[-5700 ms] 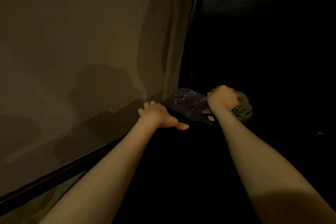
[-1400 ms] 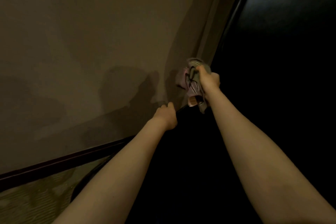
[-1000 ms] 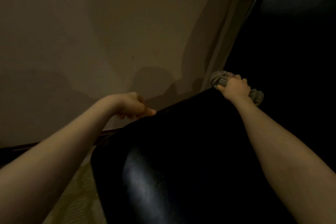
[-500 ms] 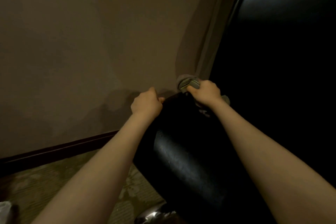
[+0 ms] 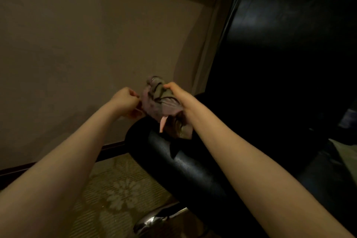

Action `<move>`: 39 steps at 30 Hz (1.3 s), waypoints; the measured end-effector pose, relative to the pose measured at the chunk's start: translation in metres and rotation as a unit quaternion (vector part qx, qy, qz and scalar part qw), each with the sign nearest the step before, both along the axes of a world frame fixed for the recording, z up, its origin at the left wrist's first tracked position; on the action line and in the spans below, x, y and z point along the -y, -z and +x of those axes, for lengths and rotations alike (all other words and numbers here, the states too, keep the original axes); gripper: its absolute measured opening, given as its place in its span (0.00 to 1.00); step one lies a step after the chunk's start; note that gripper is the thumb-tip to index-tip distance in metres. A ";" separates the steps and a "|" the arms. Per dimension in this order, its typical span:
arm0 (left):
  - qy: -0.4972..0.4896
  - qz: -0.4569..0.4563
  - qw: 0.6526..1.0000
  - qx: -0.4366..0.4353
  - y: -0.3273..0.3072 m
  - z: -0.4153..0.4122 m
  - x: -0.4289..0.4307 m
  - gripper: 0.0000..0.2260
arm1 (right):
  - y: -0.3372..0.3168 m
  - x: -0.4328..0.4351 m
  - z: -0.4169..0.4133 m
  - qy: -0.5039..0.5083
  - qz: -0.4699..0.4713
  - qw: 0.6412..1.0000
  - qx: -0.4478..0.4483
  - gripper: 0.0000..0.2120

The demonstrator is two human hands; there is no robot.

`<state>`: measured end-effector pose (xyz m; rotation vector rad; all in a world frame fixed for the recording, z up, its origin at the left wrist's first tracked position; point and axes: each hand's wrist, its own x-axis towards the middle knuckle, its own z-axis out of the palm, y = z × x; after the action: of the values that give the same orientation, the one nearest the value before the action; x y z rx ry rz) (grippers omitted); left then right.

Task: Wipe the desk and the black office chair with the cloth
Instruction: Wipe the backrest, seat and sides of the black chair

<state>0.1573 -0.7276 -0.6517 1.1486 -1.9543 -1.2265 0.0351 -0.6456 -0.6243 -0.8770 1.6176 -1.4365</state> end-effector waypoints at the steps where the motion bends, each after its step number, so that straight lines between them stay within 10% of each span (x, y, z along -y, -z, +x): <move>1: 0.004 -0.018 1.000 0.000 -0.007 -0.002 -0.005 0.10 | -0.004 -0.005 -0.006 0.003 -0.029 0.999 0.018 0.29; 4: -0.008 -0.046 0.999 -0.012 -0.024 -0.014 -0.016 0.10 | -0.019 -0.032 -0.030 0.114 -0.032 0.992 -0.033 0.13; 7: -0.008 -0.061 0.998 0.001 -0.027 -0.027 -0.023 0.05 | -0.019 -0.046 -0.070 0.258 0.051 0.941 -0.215 0.23; 14: -0.039 -0.086 0.992 0.079 -0.008 -0.020 -0.020 0.09 | 0.039 -0.046 -0.072 0.192 0.257 0.766 -0.557 0.24; 21: -0.074 -0.079 0.983 0.148 0.007 -0.012 0.000 0.21 | 0.027 -0.021 -0.011 0.120 0.161 0.858 -0.473 0.25; 24: -0.073 -0.098 0.985 0.124 0.001 -0.018 -0.003 0.19 | 0.011 -0.012 -0.005 0.050 0.097 0.974 -0.197 0.26; 27: -0.056 -0.108 0.988 0.097 -0.006 -0.024 -0.008 0.17 | -0.002 -0.012 -0.020 0.001 0.030 0.999 -0.036 0.14; 30: -0.044 -0.112 0.986 0.112 -0.003 -0.028 -0.009 0.18 | -0.010 -0.009 -0.048 0.117 -0.034 0.992 -0.037 0.18; 33: -0.033 -0.095 0.984 0.146 0.006 -0.036 -0.014 0.19 | -0.017 -0.005 -0.087 0.254 0.050 0.933 -0.249 0.28; 39: -0.034 -0.102 0.978 0.179 0.034 -0.042 -0.008 0.14 | 0.025 -0.003 -0.114 0.234 0.217 0.827 -0.463 0.22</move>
<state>0.1152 -0.7193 -0.6853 1.3884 -2.2193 -0.8012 -0.0793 -0.6431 -0.6495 -1.0013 2.9180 -0.8373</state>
